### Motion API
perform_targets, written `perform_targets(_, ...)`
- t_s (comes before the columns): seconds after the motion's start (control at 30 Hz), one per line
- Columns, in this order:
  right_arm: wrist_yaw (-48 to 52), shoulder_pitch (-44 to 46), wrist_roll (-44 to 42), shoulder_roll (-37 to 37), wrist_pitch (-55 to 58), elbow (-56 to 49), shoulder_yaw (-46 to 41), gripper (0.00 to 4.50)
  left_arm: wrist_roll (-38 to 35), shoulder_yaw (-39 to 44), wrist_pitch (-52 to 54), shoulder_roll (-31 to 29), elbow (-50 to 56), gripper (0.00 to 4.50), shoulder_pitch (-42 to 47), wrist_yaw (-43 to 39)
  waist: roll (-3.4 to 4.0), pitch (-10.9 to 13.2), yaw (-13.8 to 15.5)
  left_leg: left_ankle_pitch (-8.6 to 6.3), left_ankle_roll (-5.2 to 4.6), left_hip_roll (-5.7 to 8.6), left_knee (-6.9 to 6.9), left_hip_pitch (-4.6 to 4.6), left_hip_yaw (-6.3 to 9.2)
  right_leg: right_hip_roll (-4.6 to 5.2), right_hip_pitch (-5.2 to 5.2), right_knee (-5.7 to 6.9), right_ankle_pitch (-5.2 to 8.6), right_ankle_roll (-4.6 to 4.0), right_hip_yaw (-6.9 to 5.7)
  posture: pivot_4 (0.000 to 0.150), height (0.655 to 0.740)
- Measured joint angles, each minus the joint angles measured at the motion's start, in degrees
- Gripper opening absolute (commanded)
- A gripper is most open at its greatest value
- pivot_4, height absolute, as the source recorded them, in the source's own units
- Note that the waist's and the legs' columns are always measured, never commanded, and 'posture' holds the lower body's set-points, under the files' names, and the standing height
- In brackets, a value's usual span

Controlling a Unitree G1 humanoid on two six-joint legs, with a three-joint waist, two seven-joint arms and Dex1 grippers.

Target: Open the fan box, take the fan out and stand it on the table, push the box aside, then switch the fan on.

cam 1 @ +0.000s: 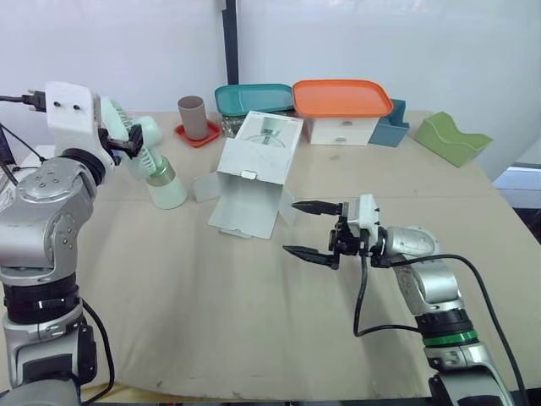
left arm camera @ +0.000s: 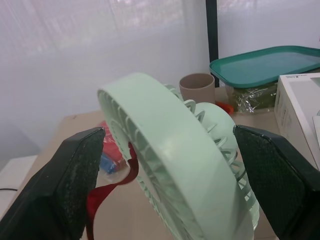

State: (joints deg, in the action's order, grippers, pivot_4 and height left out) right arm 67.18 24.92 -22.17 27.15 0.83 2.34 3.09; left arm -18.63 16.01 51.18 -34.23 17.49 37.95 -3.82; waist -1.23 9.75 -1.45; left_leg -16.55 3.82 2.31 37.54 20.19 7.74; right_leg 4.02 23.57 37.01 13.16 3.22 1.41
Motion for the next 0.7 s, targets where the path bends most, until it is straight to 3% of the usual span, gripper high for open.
perform_targets(0.33, -0.1, 0.0, 0.0, 0.0, 0.0, 0.0, 0.1, 4.5, 2.2, -0.2, -7.5, 1.1, 0.0, 4.38, 0.4, -1.1, 0.0, 0.0, 0.1, 0.0, 0.0, 0.0, 0.0, 0.0, 0.01, 0.01, -0.01, 0.0, 0.0, 0.0, 0.0, 0.15, 0.74)
perform_targets(0.53, -1.6, 0.0, 0.1, 0.0, 0.4, -0.2, 0.0, 4.5, -5.0, 2.1, -10.8, 4.1, 4.3, 4.38, -2.5, -7.9, 0.02, 0.0, -0.1, -0.01, -0.02, -0.03, -0.02, -0.01, -0.06, 0.01, 0.02, 0.01, 0.0, 0.0, 0.02, 0.15, 0.74)
perform_targets(0.6, -3.7, 0.1, 0.0, -0.3, 1.6, -0.5, 0.0, 4.5, -10.8, 2.4, -10.8, 5.2, 8.9, 4.38, -8.7, -13.0, 0.02, 0.0, -0.1, -0.01, -0.02, -0.04, -0.02, -0.01, -0.06, 0.01, 0.02, 0.01, 0.0, 0.0, 0.03, 0.15, 0.74)
perform_targets(0.7, -5.1, 0.1, 0.1, -0.7, 2.1, -0.8, 0.0, 4.5, -13.9, 1.7, -10.8, 5.4, 11.6, 4.38, -14.0, -17.0, 0.02, 0.0, -0.1, -0.02, -0.03, -0.04, 0.01, 0.0, -0.06, 0.0, 0.02, 0.02, 0.0, -0.01, 0.03, 0.15, 0.74)
